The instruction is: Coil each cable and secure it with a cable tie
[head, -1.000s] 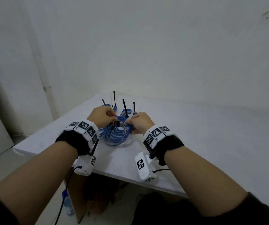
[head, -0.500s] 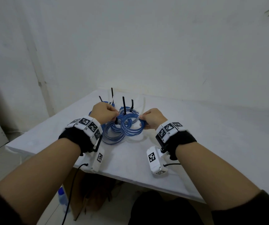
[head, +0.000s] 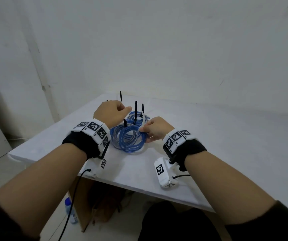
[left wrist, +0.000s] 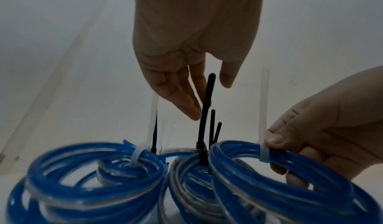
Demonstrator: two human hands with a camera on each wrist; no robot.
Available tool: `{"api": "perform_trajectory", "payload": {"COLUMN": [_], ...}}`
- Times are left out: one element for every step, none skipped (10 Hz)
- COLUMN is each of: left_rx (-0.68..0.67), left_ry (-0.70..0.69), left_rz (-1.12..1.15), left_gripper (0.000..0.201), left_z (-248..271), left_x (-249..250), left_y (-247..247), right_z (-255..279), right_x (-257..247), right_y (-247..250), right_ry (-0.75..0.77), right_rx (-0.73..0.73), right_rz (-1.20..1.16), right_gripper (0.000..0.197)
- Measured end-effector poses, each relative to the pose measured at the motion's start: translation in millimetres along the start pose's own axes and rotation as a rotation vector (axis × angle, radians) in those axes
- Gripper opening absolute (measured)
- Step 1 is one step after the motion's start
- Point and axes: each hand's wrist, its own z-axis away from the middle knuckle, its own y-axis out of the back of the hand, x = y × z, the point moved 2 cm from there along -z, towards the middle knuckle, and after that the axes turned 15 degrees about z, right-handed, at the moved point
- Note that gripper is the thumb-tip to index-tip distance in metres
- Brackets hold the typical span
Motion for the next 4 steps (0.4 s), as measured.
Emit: {"api": "perform_trajectory", "payload": {"left_rx": [0.027,0.021,0.038,0.060], "left_ry": [-0.040,-0.056,-0.111,-0.142], "left_rz": [-0.068,-0.002,0.047,0.103], "left_gripper": [0.029,0.023,0.020,0.018], "left_z": [-1,-4,-7,-10], "left_x": [4,7,14,24], "left_y": [5,9,10,7], "right_z": [2,2,5,5], "right_x": [-2,-1,2,7], "right_y": [-2,-2,2,8], "right_ry": [0.001,0.014,0.008,0.008], "right_rx": [-0.022,-0.019,-0.049,-0.035], "right_rz": [0.039,0.069,0.070,0.062], "right_gripper": [0.014,0.019,0.018,0.015]}}
